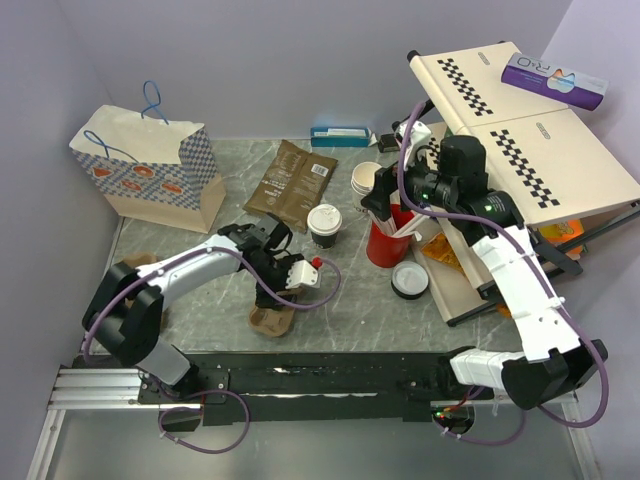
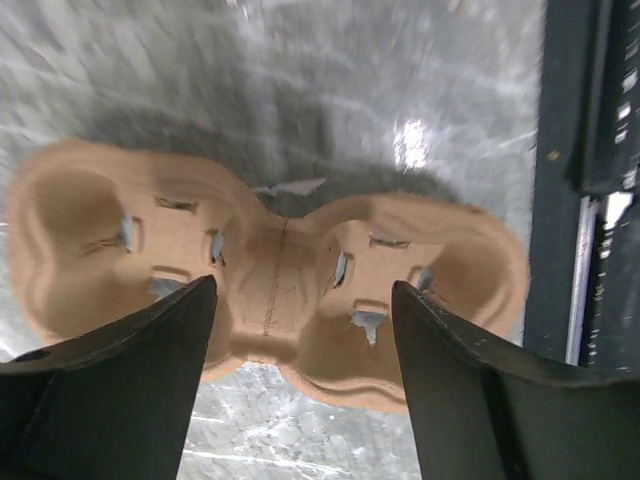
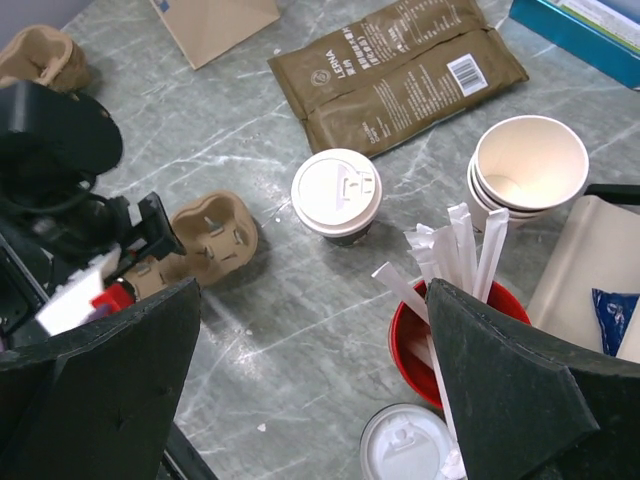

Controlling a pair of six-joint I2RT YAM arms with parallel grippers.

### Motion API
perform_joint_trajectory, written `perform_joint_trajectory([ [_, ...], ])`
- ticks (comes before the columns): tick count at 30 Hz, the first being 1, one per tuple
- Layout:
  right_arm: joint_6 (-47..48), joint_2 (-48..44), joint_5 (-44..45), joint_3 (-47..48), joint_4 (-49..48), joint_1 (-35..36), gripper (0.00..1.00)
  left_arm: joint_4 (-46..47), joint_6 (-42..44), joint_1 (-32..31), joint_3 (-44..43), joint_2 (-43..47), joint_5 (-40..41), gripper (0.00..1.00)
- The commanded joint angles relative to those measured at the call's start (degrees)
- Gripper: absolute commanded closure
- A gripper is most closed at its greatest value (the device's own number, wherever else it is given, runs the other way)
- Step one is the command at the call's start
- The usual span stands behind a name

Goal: Pack the takeout coffee

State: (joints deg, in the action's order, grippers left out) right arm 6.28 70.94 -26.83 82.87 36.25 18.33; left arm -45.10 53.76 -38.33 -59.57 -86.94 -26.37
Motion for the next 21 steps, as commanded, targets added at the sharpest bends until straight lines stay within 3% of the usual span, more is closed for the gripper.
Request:
perform_joint_trajectory([
  [1,-0.75,-1.59,0.11,-1.57,-0.39,-1.19,0.01,2.65,2.32,-0.08,0.77,-2.27,2.29,0.25],
  [9,-2.59,-1.16,-1.03,-2.89,-1.62,-2.15,0.01,6.96,0.21,-0.17,4.55,-4.21,2.81,0.27],
  [16,-3.82,-0.27,-2.0,-2.89,-2.24,-2.33,0.01,7.31,2.93,0.53,11.21,-0.61,9.93,0.32],
  [21,-4.26,-0.18,-2.26,-3.94,-2.76,-2.24,0.01,3.45,9.5,8.34,16.32,6.77,14.5,0.33],
])
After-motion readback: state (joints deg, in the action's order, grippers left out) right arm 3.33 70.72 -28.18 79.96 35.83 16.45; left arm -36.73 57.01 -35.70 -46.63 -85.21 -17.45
